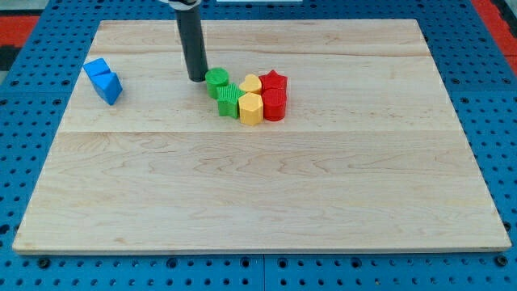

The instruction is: Slide green circle right a bit

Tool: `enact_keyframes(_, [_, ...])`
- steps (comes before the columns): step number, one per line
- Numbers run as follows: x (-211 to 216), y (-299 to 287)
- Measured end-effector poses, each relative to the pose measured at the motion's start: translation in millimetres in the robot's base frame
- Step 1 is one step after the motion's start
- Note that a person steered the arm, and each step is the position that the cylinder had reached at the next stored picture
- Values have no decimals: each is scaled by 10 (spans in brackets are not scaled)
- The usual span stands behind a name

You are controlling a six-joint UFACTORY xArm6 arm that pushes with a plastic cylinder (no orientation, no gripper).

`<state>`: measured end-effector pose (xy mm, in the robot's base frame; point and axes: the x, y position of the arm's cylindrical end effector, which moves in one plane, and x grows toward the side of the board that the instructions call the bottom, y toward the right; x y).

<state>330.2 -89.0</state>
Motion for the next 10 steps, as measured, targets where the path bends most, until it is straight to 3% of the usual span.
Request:
enact_keyframes(8, [-25, -261])
enact_keyframes(10, [-18, -647])
